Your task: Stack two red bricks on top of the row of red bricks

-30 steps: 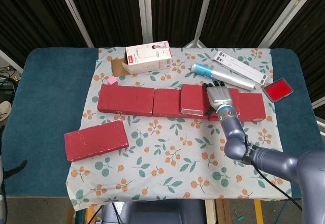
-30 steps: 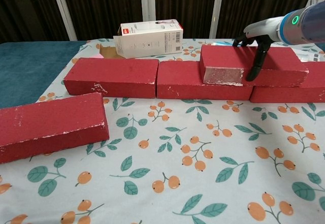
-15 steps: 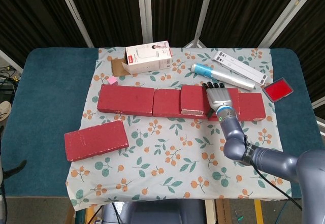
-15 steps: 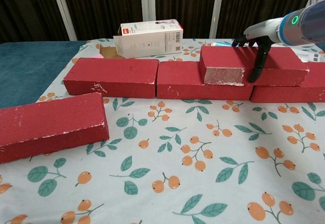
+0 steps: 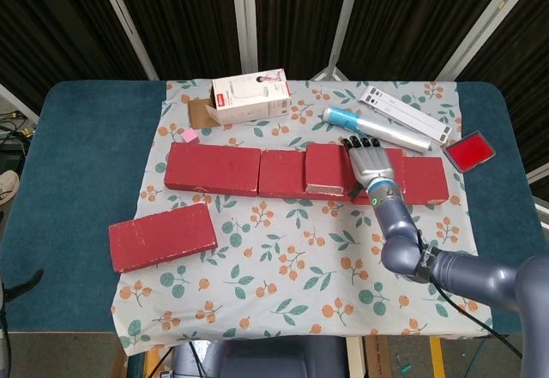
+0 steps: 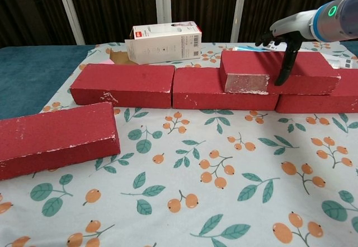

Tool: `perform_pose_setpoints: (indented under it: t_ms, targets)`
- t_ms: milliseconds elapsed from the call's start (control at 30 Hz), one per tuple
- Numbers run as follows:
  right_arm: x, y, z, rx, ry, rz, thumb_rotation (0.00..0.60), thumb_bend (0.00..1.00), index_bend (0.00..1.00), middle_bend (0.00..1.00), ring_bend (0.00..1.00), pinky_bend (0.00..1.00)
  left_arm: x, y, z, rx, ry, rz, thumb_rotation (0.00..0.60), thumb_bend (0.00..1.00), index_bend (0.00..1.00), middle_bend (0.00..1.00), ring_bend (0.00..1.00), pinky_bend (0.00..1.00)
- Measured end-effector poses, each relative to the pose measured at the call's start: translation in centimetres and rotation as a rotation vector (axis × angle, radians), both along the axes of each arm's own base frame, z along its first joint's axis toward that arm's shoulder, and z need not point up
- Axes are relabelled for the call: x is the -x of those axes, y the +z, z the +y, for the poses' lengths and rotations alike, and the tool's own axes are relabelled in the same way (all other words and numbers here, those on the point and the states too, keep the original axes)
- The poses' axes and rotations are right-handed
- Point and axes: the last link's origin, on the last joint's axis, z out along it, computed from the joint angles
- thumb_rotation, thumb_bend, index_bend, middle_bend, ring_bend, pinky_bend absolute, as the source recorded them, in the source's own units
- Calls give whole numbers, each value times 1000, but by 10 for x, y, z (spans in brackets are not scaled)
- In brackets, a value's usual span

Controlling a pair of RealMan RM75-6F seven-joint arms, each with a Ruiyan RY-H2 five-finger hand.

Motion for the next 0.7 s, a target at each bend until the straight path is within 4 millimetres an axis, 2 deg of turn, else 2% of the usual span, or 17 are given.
perform_pose_setpoints:
  t_ms: [200,400,500,600,700]
  targets:
    - [-7,19,21,-41,9,38,600,19,0,0,0,0,-3,-1,-2,20,-19,-6,600,0,51,0,0,124]
    - [-9,46,57,-46,20,24,600,19,0,0,0,0,-7,1,-3,44,-55,-33,600,0,31,0,0,129]
    - [2,60,78,2,29,5,600,19,0,0,0,0,-8,4,0,78,-58,-53,600,0,25,0,0,129]
    - [25,75,105,77,21,-16,600,19,0,0,0,0,-7,16,8,113,-50,-54,600,0,18,0,0,129]
    - [53,83,137,145,-1,-63,600,19,0,0,0,0,-13,37,19,134,-43,-43,600,0,10,0,0,128]
